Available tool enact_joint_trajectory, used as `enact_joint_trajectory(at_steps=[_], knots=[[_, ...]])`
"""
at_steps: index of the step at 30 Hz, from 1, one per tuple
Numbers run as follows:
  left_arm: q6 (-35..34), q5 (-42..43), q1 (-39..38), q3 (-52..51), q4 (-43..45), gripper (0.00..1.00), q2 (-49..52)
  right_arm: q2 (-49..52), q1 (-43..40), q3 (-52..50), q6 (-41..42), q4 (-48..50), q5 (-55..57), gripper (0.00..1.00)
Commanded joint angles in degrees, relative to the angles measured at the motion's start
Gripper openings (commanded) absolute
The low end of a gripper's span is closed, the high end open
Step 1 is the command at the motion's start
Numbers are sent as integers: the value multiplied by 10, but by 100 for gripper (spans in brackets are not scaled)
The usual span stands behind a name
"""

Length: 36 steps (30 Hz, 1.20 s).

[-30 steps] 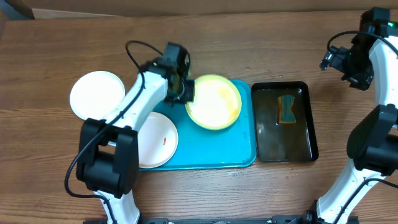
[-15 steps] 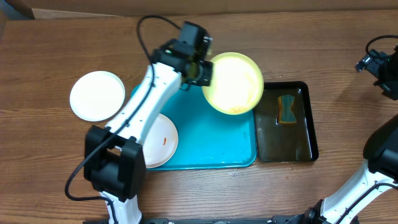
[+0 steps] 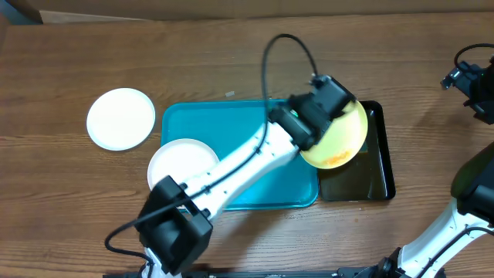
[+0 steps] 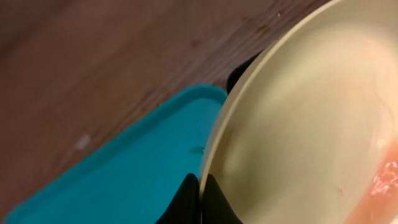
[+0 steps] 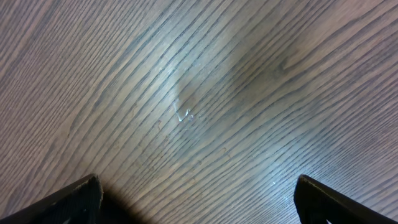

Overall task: Clean dirty plates on tray and stack at the side
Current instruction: 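Lift the yellow-green plate with the left gripper and carry it left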

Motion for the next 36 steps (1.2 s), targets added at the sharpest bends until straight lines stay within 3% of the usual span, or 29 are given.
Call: enact_joint_trajectory(at_steps=[1, 8, 11, 16, 21, 24, 28, 30, 36], knots=[[62, -191, -55, 16, 15, 4, 1, -8, 1, -2, 3, 2, 2, 100], [195, -393, -141, 16, 107, 4, 1, -8, 1, -2, 3, 2, 2, 100], [244, -441, -164, 16, 151, 4, 1, -8, 1, -2, 3, 2, 2, 100], [278, -442, -182, 16, 191, 4, 1, -8, 1, -2, 3, 2, 2, 100], [243, -412, -176, 16, 184, 4, 1, -8, 1, -2, 3, 2, 2, 100], [177, -306, -165, 16, 142, 4, 1, -8, 1, -2, 3, 2, 2, 100], [72, -82, -125, 16, 85, 4, 1, -8, 1, -2, 3, 2, 2, 100], [25, 47, -82, 16, 67, 4, 1, -8, 1, -2, 3, 2, 2, 100], [-47, 303, 64, 16, 42, 4, 1, -8, 1, -2, 3, 2, 2, 100]])
